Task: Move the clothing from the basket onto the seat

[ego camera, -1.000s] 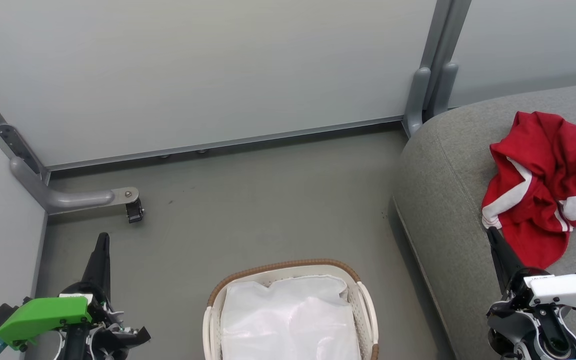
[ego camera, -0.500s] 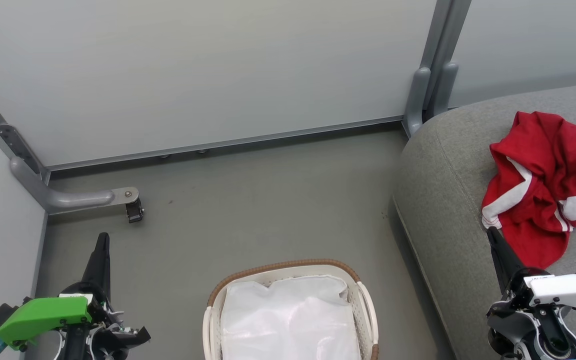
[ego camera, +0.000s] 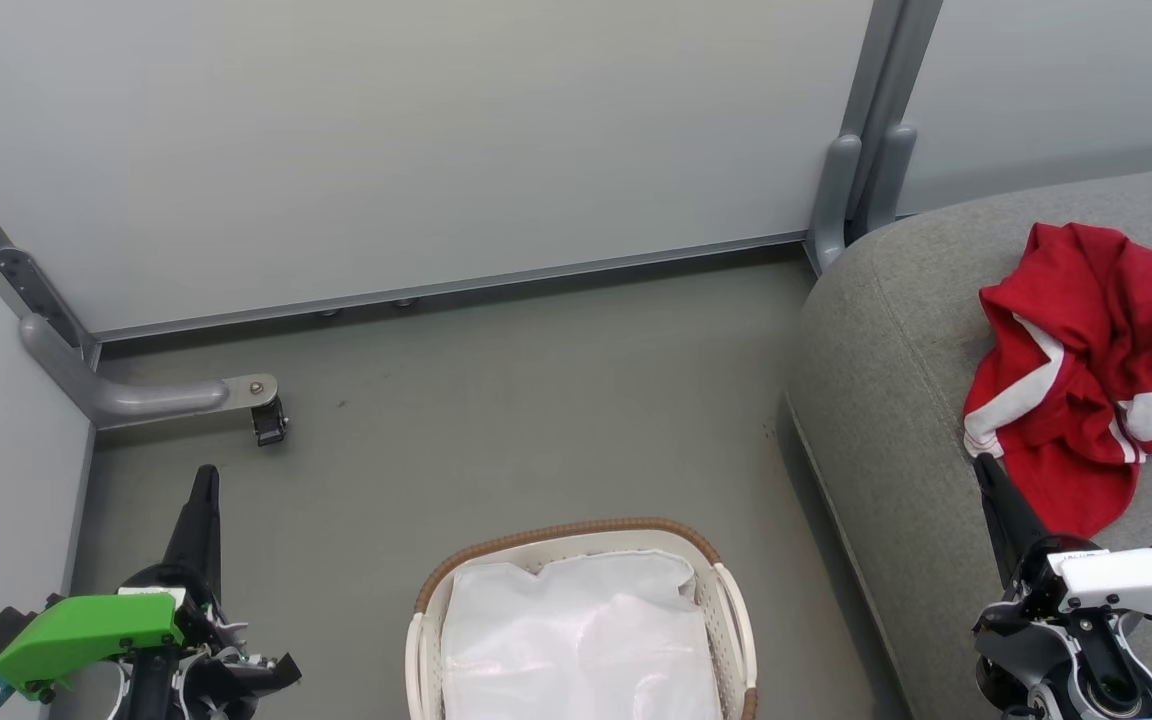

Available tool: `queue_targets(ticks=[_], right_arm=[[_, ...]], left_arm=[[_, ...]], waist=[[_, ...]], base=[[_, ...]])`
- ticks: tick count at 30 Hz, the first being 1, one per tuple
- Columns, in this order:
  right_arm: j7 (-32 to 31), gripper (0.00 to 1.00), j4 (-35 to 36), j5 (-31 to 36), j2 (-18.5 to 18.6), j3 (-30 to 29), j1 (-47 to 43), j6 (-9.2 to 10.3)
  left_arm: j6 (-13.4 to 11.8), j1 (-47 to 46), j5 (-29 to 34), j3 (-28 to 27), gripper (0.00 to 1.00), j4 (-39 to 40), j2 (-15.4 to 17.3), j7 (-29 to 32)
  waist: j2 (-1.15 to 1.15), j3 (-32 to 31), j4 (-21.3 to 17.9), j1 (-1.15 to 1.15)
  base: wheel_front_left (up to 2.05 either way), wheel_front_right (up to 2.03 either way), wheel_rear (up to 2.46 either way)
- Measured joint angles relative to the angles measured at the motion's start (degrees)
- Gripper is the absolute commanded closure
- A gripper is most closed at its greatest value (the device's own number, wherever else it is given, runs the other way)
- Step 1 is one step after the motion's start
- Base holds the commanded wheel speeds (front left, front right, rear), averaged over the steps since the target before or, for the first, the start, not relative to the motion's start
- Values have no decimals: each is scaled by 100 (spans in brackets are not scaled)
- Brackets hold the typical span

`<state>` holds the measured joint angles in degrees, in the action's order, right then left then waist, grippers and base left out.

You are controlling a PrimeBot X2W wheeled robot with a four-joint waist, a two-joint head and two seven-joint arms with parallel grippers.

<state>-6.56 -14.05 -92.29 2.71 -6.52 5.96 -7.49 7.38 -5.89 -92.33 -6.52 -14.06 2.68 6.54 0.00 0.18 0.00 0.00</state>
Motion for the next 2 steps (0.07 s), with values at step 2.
queue_targets(ticks=[2], right_arm=[[0,100,0,0,0,0,0,0]], left_arm=[[0,0,0,0,100,0,0,0]], waist=[[0,0,0,0]], base=[[0,0,0]])
